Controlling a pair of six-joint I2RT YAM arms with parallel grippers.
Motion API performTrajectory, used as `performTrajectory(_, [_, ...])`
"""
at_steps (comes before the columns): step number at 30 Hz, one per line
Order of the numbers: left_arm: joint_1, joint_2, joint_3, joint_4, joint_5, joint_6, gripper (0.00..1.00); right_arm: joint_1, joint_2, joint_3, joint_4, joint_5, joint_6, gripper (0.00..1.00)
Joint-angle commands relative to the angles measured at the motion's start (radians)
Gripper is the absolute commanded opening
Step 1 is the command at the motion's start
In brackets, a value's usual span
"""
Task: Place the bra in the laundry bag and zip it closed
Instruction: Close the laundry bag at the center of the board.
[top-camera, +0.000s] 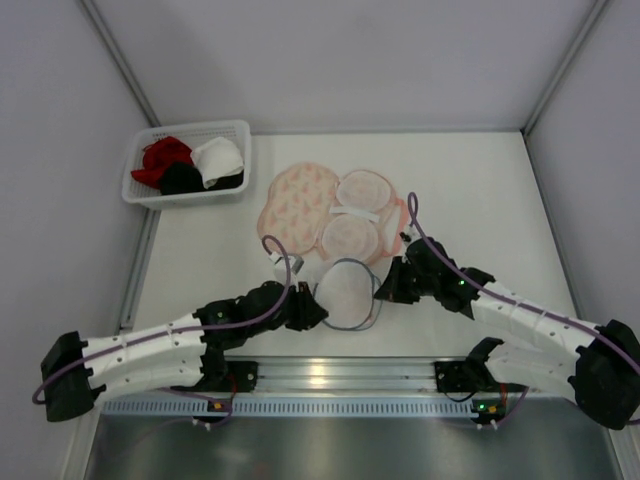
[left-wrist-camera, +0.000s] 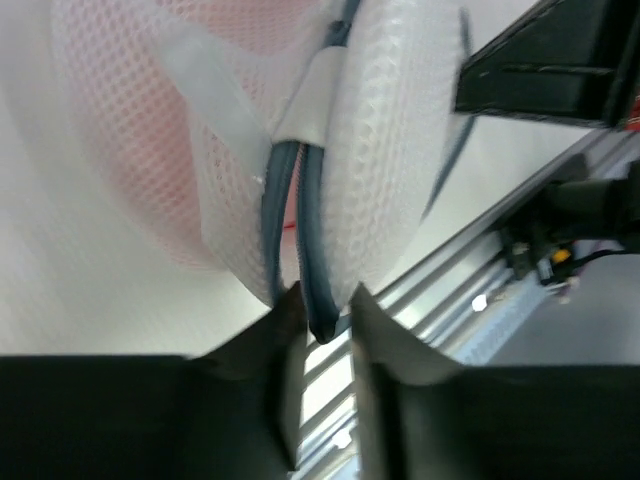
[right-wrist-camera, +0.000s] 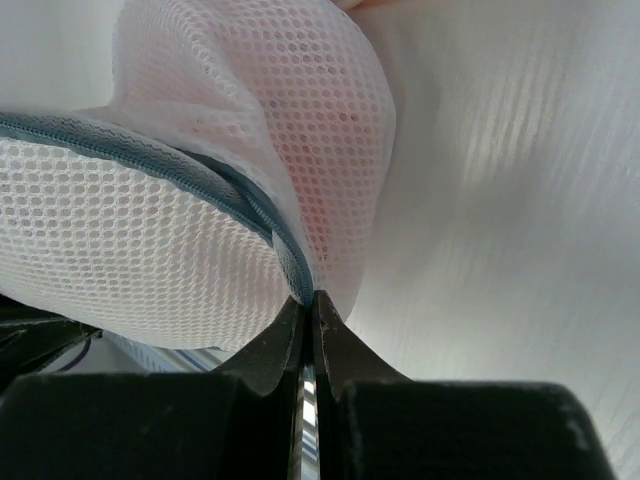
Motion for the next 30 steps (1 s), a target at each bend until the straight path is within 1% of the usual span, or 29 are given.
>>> performTrajectory(1, [0.000, 0.053, 0.079, -0.090, -0.035, 0.022, 0.38, 0.016, -0.004, 0.021, 0.009, 0.036, -0.010, 0.00])
performTrajectory(2, [0.002, 0.068, 0.110, -0.107, -0.038, 0.033, 0.45, 0.017, 0.006, 0.027, 0.008, 0.036, -0.015, 0.00])
performTrajectory(3, [0.002, 0.071, 0.130, -0.148, -0.053, 0.036, 0.57, 0.017, 0.012, 0.035, 0.009, 0.030, -0.024, 0.00])
performTrajectory(4, [0.002, 0.064, 0.145, -0.165, -0.064, 0.038, 0.62, 0.017, 0.021, 0.038, 0.008, 0.030, -0.027, 0.00])
performTrajectory(6, [0.002, 0.047, 0.190, -0.190, -0.076, 0.058, 0.83, 0.016, 0.030, 0.046, 0.011, 0.029, -0.041, 0.00])
performTrajectory(8, [0.002, 0.010, 0.222, -0.236, -0.110, 0.074, 0.93, 0.016, 0.039, 0.046, 0.014, 0.033, -0.048, 0.00])
performTrajectory(10, [0.002, -0.022, 0.269, -0.286, -0.146, 0.088, 0.98, 0.016, 0.050, 0.043, 0.019, 0.036, -0.056, 0.00])
performTrajectory(14, [0.002, -0.043, 0.342, -0.377, -0.211, 0.145, 0.98, 0.016, 0.059, 0.046, 0.034, 0.035, -0.074, 0.00])
performTrajectory(16, [0.002, -0.051, 0.339, -0.389, -0.260, 0.165, 0.98, 0.016, 0.064, 0.047, 0.048, 0.030, -0.097, 0.00])
performTrajectory(20, [0.003, -0.024, 0.313, -0.380, -0.288, 0.196, 0.98, 0.016, 0.084, 0.059, 0.048, 0.027, -0.124, 0.00])
performTrajectory(23, [0.012, 0.002, 0.282, -0.310, -0.259, 0.206, 0.98, 0.016, 0.098, 0.066, 0.057, 0.020, -0.156, 0.00])
performTrajectory(24, [0.017, 0.009, 0.270, -0.255, -0.230, 0.206, 0.98, 0.016, 0.099, 0.067, 0.061, 0.014, -0.162, 0.00])
performTrajectory(25, [0.021, 0.027, 0.264, -0.233, -0.220, 0.203, 0.98, 0.016, 0.107, 0.072, 0.066, 0.010, -0.170, 0.00])
performTrajectory(27, [0.054, 0.056, 0.244, -0.177, -0.156, 0.206, 0.98, 0.016, 0.115, 0.084, 0.066, 0.003, -0.186, 0.00])
performTrajectory(30, [0.126, 0.125, 0.245, -0.147, -0.086, 0.208, 0.98, 0.016, 0.122, 0.089, 0.069, -0.005, -0.199, 0.00])
